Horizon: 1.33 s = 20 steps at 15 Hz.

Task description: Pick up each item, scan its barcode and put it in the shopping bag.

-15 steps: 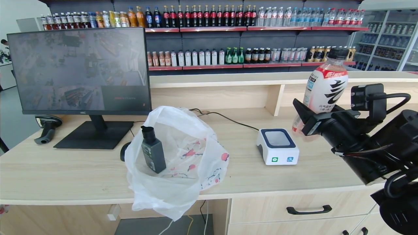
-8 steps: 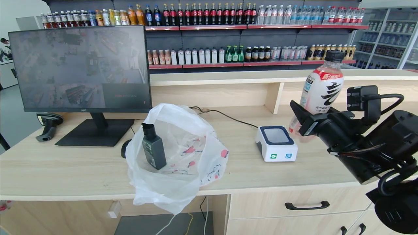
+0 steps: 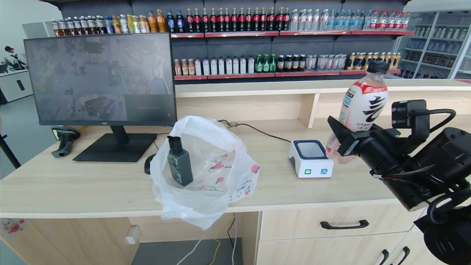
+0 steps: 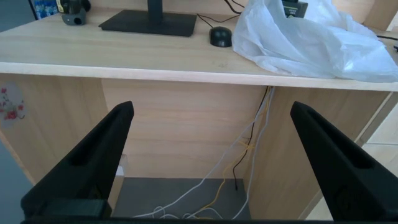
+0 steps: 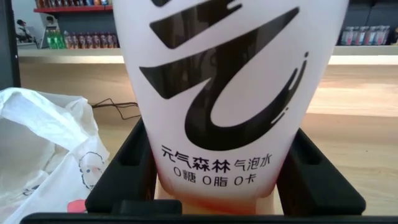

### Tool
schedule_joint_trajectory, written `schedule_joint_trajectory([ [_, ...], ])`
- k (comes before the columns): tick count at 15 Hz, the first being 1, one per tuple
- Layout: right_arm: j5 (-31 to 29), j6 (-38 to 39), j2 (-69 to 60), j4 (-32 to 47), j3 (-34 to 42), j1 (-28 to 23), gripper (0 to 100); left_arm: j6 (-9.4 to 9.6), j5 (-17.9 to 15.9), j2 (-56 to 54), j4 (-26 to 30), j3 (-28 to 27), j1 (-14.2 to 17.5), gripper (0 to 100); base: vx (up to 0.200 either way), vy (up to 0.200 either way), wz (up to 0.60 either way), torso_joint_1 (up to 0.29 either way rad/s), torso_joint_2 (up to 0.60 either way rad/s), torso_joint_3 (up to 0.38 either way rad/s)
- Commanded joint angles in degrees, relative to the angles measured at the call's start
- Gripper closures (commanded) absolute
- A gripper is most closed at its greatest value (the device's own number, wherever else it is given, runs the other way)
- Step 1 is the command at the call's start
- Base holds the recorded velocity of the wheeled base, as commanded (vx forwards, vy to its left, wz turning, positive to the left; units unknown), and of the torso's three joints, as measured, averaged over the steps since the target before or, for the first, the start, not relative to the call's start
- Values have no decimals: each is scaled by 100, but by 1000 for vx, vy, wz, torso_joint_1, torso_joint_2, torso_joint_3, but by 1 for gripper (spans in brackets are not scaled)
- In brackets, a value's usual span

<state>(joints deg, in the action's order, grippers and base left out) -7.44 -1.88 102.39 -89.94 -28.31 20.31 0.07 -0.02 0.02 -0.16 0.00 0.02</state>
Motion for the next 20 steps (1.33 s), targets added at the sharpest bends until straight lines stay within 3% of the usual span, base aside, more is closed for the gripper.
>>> schedule_joint_trajectory([
  [1, 5, -6, 18, -6, 62, 8, 100, 1, 2, -2, 7, 0, -2, 0, 0, 200, 0, 7, 17, -2],
  [8, 5, -6, -8, -6, 132, 8, 100, 1, 2, -2, 7, 0, -2, 0, 0, 200, 0, 4, 2, 3],
  [16, 5, -6, -44, -6, 212, 8, 100, 1, 2, -2, 7, 0, -2, 0, 0, 0, 0, 0, 0, 0],
  [20, 5, -6, -131, -6, 326, 8, 100, 1, 2, -2, -2, 0, -2, 0, 0, 0, 600, -2, -2, 1],
])
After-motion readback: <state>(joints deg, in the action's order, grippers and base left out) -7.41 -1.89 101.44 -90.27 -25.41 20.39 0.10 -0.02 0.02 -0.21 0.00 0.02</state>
